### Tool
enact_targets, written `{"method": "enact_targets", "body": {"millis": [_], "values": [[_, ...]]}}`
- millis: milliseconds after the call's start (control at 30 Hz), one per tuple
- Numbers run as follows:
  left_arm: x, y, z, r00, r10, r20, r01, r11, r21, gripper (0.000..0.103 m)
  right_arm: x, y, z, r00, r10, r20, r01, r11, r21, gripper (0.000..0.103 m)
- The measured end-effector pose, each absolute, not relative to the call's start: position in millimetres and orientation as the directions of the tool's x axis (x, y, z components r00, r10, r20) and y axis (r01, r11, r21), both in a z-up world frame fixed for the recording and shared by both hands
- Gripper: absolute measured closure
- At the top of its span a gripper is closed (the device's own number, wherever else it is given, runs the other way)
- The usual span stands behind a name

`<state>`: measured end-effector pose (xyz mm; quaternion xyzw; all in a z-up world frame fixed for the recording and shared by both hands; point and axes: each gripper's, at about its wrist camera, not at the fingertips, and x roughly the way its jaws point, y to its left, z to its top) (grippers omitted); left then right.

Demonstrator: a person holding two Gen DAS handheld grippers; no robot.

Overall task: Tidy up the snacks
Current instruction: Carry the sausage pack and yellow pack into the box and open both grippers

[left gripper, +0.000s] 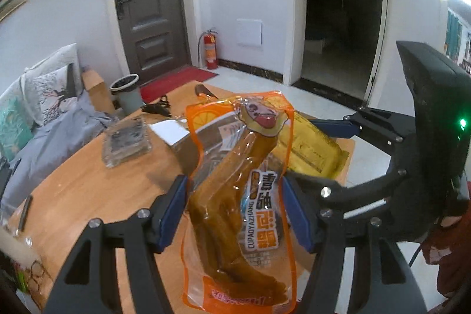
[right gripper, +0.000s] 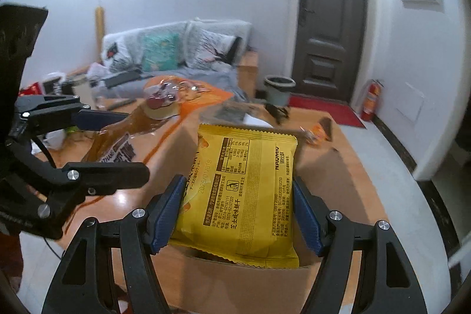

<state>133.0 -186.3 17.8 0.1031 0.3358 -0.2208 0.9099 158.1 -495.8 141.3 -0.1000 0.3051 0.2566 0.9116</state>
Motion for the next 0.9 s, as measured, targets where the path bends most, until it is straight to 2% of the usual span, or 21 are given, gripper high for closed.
{"method": "enact_targets", "body": {"millis": [233, 400, 533, 600, 667, 733, 867, 900], "values": [[192, -211, -6, 0.595, -0.320, -0.738, 0.483, 0.876, 0.009, 0.041, 199, -512, 109, 0.641, 0.372, -0.671, -0.509, 0.861, -0.010, 0.035], [218, -228, -12, 0.550, -0.330, -0.767, 0.504, 0.864, -0.010, 0.041, 216, -506, 87, 0.610, 0.371, -0.700, -0.531, 0.847, -0.013, 0.035], [224, -239, -22, 0.542, -0.303, -0.784, 0.508, 0.861, 0.018, 0.040, 220, -507, 78, 0.593, 0.374, -0.713, -0.533, 0.846, 0.000, 0.035], [223, -241, -24, 0.539, -0.301, -0.787, 0.508, 0.861, 0.019, 0.038, 222, -505, 77, 0.585, 0.378, -0.717, -0.544, 0.839, -0.002, 0.034], [223, -239, -24, 0.542, -0.303, -0.784, 0.510, 0.860, 0.021, 0.034, 221, -503, 76, 0.582, 0.374, -0.722, -0.558, 0.830, -0.020, 0.029], [223, -236, -24, 0.548, -0.295, -0.783, 0.500, 0.866, 0.024, 0.022, 220, -501, 79, 0.595, 0.373, -0.712, -0.564, 0.825, -0.039, 0.014], [221, -223, -19, 0.568, -0.303, -0.765, 0.477, 0.879, 0.006, 0.018, 216, -505, 83, 0.602, 0.376, -0.704, -0.572, 0.819, -0.053, 0.014], [219, -219, -16, 0.574, -0.309, -0.759, 0.469, 0.883, -0.004, 0.014, 215, -508, 84, 0.602, 0.380, -0.703, -0.573, 0.818, -0.049, 0.014]]}}
